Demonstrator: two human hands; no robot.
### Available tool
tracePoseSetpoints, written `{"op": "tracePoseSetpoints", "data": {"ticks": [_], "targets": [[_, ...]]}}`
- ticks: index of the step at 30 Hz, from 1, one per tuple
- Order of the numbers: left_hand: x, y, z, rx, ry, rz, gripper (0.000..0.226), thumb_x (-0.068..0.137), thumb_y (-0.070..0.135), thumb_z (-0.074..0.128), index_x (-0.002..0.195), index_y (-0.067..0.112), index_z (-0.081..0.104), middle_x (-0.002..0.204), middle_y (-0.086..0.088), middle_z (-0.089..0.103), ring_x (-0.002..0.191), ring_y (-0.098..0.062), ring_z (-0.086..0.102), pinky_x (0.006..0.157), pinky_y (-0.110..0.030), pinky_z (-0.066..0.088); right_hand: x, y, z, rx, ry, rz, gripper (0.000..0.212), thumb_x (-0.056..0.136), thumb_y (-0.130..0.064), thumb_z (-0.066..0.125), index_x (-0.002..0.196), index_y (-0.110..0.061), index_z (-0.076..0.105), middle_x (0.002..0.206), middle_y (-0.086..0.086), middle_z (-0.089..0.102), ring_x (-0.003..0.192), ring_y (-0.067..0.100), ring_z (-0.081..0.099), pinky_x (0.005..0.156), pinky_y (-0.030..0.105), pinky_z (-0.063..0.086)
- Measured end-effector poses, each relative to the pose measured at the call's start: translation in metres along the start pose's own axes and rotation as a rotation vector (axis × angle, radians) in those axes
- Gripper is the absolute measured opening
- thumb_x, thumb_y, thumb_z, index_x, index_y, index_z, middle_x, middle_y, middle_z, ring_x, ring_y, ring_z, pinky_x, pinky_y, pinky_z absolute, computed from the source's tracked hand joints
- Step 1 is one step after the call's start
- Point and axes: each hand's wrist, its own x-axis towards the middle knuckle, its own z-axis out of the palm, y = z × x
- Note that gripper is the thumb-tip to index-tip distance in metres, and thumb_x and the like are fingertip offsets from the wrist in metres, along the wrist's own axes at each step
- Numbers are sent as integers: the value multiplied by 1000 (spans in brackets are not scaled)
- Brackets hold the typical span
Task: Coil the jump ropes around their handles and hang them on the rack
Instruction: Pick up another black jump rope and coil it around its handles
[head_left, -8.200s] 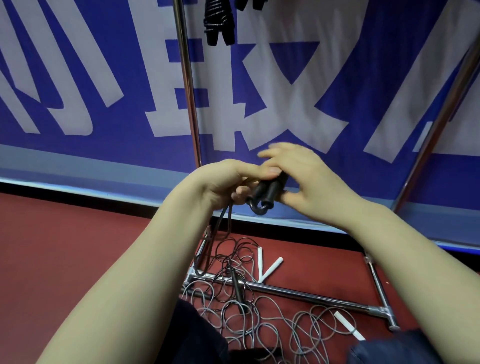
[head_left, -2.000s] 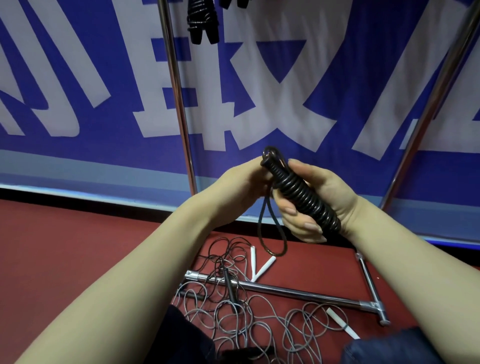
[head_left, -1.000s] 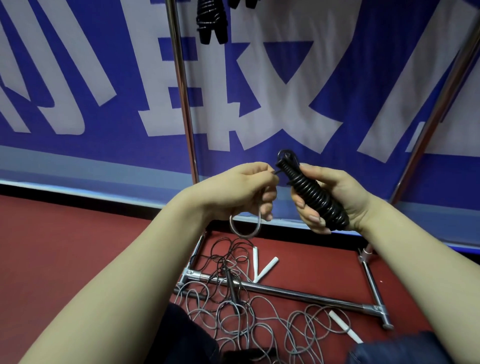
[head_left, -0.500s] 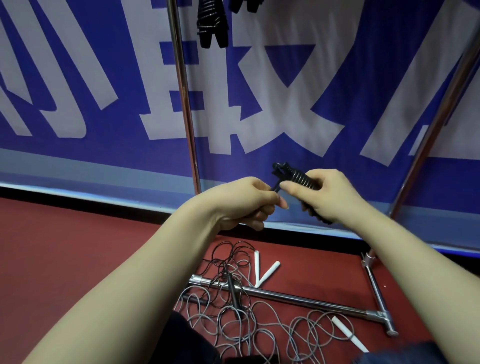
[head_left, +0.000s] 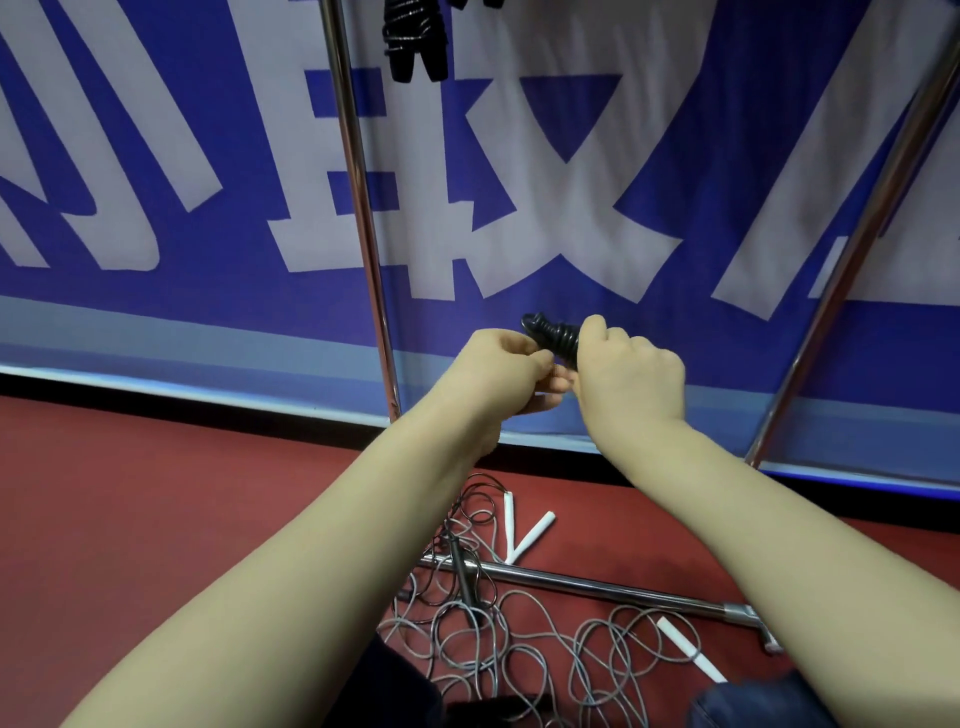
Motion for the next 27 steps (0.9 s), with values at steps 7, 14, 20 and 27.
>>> {"op": "tracePoseSetpoints", "data": {"ticks": [7,14,20,27], "targets": [[7,-4,5,-190,190,-101,35,90,42,65,87,7,63,55,2,41,39,-10,32,36,-17,26,1,-11,10,-110,55,17,21,92,-21,62,104,-14,47,89,1,65,79,20,64,47,28,22],[13,-8,-14,-32,215,144,39,96,37,60,71,8,50,49,3,31,38,-9,25,39,-20,24,-11,-9,-9,519,-129,-65,40,88,-46,62,112,-17,48,97,-5,61,85,21,61,68,33,43],[7,-4,-27,-21,-121,291,41,103,39,43,98,5,66,53,2,37,47,-11,30,47,-22,25,-10,16,-30,1591,-494,-53,45,87,-7,68,125,-23,51,96,17,69,66,27,69,58,41,58],[0,8,-31,1,-220,301,39,102,34,43,76,7,52,51,0,42,53,-19,39,47,-21,29,-9,20,-44,1571,-432,-129,37,89,0,65,121,-14,54,84,6,69,50,16,61,43,27,48]]}}
